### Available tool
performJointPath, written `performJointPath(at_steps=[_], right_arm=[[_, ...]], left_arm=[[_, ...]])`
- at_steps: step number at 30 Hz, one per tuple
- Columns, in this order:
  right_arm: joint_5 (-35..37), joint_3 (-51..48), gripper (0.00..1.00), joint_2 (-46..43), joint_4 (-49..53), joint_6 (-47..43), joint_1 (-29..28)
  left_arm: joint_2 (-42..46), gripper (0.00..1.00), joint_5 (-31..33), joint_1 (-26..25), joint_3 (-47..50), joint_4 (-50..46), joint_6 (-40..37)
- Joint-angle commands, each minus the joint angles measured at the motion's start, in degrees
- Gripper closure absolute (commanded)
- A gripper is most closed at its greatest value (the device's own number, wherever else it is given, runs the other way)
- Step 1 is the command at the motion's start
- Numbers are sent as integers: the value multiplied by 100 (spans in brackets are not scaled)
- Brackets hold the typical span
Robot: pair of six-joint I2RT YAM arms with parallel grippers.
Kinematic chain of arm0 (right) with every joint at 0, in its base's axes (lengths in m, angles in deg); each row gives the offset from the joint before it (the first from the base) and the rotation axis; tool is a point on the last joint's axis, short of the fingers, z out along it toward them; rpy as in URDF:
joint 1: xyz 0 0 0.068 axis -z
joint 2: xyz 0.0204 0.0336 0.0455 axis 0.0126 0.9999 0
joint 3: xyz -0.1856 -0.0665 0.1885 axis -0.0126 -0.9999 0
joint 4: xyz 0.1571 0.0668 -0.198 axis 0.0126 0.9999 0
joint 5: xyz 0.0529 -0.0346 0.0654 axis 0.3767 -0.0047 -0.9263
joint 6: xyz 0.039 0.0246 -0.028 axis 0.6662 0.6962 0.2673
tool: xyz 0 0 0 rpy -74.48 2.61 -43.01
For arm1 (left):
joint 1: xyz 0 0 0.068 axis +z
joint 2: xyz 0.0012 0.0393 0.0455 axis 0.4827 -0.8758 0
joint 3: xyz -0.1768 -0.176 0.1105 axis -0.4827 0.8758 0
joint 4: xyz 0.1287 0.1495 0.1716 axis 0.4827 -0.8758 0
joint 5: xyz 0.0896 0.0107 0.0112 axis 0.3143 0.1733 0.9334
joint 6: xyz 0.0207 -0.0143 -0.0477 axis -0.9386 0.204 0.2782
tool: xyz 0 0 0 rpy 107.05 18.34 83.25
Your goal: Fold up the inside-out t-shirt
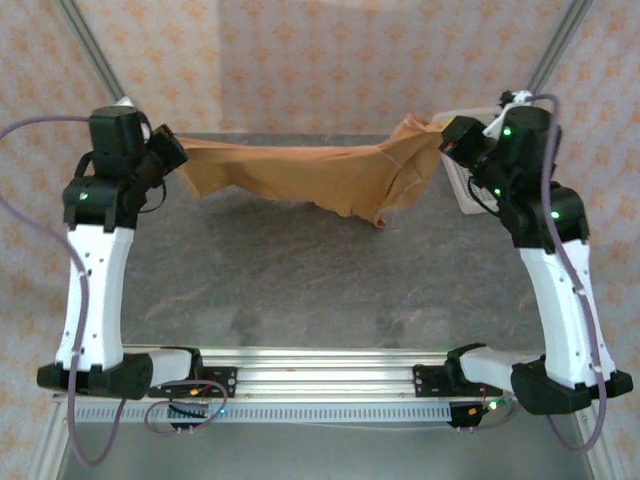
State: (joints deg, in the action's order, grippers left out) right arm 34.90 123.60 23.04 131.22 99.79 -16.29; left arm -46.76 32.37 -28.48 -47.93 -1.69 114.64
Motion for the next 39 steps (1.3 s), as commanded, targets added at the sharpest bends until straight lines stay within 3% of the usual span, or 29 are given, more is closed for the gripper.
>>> performJointPath(at_steps=[1, 7, 15, 22, 27, 33, 34, 35, 36, 37, 38, 39], right_arm=[[-46, 623, 100, -50, 610, -120, 13], [-417, 1598, 100, -415, 1000, -70, 10], [190, 2645, 100, -201, 1360, -434, 17], [861, 2775, 100, 948, 1157, -893, 15], [1137, 2915, 100, 2376, 757, -1092, 134], [323, 4271, 100, 5054, 807, -756, 461], [139, 4642, 91, 5536, 932, -649, 485], [-123, 5184, 76, 6080, 1097, -517, 510], [-298, 5634, 59, 6545, 1289, -369, 512], [-432, 5846, 49, 6829, 1404, -248, 512], [-553, 5855, 44, 6978, 1507, -138, 516], [-601, 5700, 40, 7003, 1595, -74, 488]], left_arm=[[305, 100, 14, 23, -248, -393, 21], [1056, 100, -52, 23, -829, -467, 210], [1253, 100, -210, 23, -1266, -339, 115], [657, 100, -221, 28, -125, 480, 81], [-626, 100, 130, 23, 691, 1329, 83], [-3166, 100, 260, 23, -36, 1403, -124], [-3537, 100, 279, 30, -277, 1310, -147], [-3977, 85, 349, 23, -630, 1063, -186], [-4357, 59, 411, 29, -949, 815, -181], [-4547, 42, 460, 30, -1138, 629, -178], [-4640, 30, 501, 8, -1237, 472, -152], [-4606, 25, 521, -14, -1184, 392, -93]])
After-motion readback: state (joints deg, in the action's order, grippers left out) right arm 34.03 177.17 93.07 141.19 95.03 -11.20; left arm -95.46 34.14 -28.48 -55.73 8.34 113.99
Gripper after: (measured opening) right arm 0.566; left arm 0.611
